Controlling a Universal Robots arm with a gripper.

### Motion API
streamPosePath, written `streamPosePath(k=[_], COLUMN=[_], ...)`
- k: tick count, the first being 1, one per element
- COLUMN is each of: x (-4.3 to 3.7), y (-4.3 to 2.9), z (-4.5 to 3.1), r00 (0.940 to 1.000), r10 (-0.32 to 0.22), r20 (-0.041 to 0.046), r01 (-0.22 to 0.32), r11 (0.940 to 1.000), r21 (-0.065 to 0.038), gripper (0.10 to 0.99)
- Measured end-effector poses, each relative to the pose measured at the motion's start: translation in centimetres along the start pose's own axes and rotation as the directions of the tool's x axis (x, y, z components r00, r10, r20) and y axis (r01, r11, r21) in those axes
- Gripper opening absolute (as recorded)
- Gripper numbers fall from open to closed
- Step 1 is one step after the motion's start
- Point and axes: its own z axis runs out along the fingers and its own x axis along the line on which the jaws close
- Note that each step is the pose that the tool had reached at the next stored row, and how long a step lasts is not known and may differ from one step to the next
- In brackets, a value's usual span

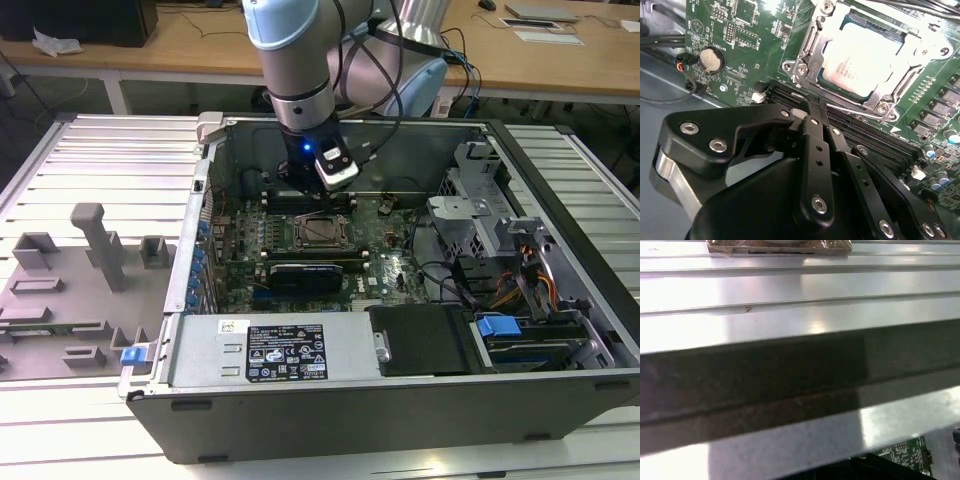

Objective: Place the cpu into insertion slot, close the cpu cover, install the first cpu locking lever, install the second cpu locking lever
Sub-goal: 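Install the first cpu locking lever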

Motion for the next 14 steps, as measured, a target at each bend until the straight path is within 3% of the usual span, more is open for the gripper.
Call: streamPosePath(k=[5, 9, 14], x=[0.24, 0.40, 0.46], y=[0.26, 0.26, 0.09], z=[0.10, 0.70, 1.00], r00=[0.9998, 0.9966, 0.9956], r10=[0.022, 0.082, 0.092], r20=[0.0033, 0.0126, 0.0142], r01=[-0.022, -0.082, -0.092], r11=[0.9998, 0.9965, 0.9955], r21=[0.005, 0.019, 0.022], gripper=[0.106, 0.106, 0.106])
